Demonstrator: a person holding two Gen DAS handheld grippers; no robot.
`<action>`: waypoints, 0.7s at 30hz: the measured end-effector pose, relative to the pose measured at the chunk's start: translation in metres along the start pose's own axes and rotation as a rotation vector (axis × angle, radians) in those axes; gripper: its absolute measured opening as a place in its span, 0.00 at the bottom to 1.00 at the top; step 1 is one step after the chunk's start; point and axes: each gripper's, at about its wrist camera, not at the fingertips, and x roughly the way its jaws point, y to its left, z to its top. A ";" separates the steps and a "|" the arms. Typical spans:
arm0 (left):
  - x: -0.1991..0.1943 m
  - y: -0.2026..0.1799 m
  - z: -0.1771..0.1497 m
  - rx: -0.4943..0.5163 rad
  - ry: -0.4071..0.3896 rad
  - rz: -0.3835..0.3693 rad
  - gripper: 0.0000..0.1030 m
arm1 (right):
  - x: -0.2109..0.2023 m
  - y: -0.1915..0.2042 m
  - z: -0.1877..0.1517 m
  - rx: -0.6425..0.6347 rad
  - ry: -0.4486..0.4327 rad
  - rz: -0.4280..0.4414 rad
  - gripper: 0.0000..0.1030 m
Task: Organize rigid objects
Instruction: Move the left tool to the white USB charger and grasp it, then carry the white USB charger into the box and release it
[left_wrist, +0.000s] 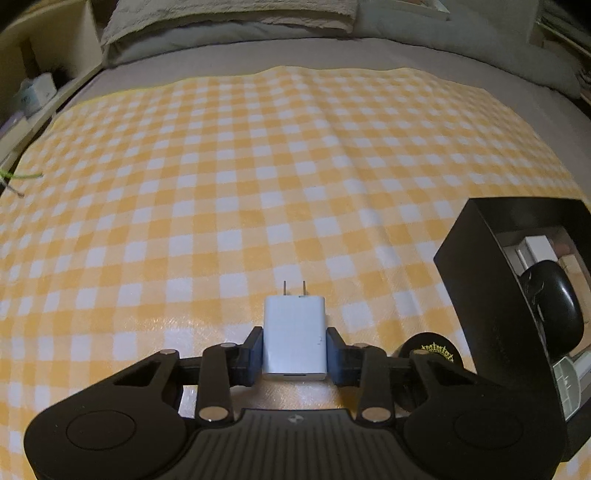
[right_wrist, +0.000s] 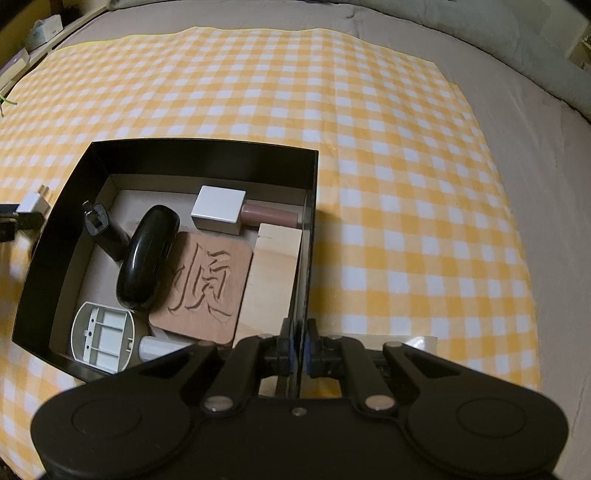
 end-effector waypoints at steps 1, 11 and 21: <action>0.000 0.002 0.000 -0.013 0.004 -0.003 0.35 | 0.000 0.002 -0.001 0.000 0.000 -0.001 0.06; -0.031 0.025 0.001 -0.144 -0.032 -0.090 0.35 | 0.001 0.004 0.001 -0.008 0.001 -0.008 0.06; -0.073 0.021 0.021 -0.275 -0.127 -0.252 0.35 | 0.000 0.002 0.000 -0.010 0.002 -0.009 0.06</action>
